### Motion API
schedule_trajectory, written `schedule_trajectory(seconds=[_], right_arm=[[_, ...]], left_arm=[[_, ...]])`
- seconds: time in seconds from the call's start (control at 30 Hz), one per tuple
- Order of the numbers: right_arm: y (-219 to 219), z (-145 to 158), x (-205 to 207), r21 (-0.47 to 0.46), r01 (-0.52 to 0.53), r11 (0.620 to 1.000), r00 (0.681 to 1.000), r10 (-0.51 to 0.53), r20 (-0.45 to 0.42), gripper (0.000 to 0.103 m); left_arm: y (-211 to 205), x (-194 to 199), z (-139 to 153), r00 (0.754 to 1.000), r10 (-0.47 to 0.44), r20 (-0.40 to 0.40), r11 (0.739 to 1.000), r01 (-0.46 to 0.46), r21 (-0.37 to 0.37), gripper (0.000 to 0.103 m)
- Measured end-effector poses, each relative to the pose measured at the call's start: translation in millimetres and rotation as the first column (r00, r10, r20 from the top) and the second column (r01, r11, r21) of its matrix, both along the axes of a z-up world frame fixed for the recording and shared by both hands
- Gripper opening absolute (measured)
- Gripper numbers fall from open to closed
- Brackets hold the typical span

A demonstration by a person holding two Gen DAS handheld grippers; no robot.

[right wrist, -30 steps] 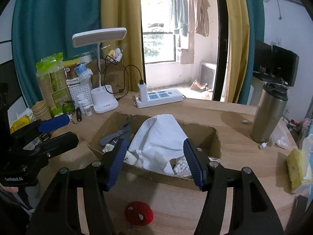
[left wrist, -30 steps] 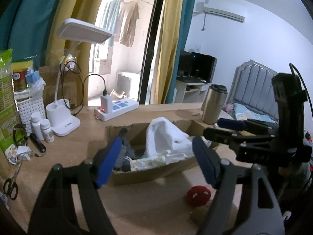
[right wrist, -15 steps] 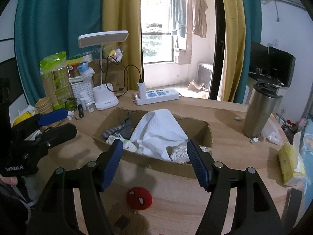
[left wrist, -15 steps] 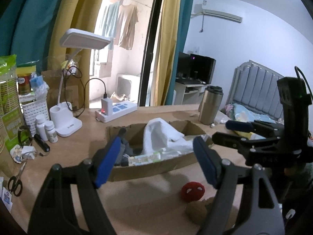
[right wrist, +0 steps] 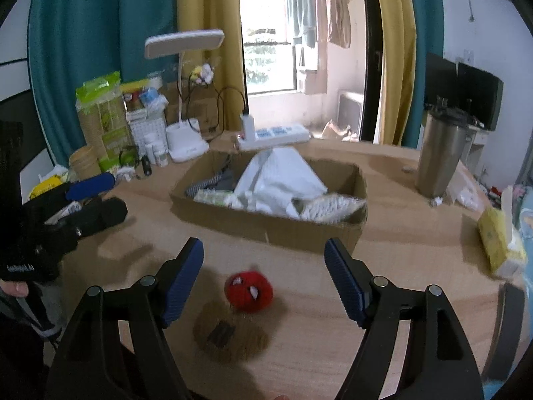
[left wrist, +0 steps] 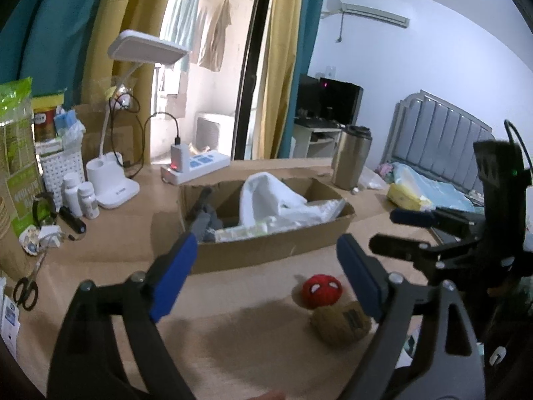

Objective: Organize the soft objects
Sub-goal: 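Move both tools from the box toward the red plush ball and brown teddy plush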

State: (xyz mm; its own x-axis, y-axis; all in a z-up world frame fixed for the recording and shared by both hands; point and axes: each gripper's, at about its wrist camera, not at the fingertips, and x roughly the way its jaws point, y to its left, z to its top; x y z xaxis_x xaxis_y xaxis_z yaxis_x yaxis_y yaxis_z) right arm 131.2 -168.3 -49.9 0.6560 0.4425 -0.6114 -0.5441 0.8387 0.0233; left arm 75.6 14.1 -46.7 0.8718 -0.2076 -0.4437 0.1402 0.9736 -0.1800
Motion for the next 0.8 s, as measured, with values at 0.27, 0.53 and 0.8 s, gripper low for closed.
schedule_trajectory(seconds=[0.27, 0.53, 0.8], right_arm=[[6.2, -31.6, -11.8, -0.034, -0.017, 0.999, 0.997, 0.014, -0.077, 0.078], [18.5, -55.2, -12.1, -0.045, -0.054, 0.998, 0.989, 0.048, -0.14, 0.078], [30.2, -77.0, -9.9, -0.055, -0.092, 0.994, 0.976, 0.079, -0.203, 0.078]], left_arm=[[2.5, -3.0, -22.6, 0.997, 0.001, -0.075, 1.0, -0.001, -0.009, 0.088], [7.4, -8.4, -42.9, 0.991, 0.012, -0.135, 1.0, -0.01, 0.012, 0.088], [13.9, -5.3, -56.2, 0.984, 0.019, -0.174, 1.0, -0.018, 0.007, 0.088]])
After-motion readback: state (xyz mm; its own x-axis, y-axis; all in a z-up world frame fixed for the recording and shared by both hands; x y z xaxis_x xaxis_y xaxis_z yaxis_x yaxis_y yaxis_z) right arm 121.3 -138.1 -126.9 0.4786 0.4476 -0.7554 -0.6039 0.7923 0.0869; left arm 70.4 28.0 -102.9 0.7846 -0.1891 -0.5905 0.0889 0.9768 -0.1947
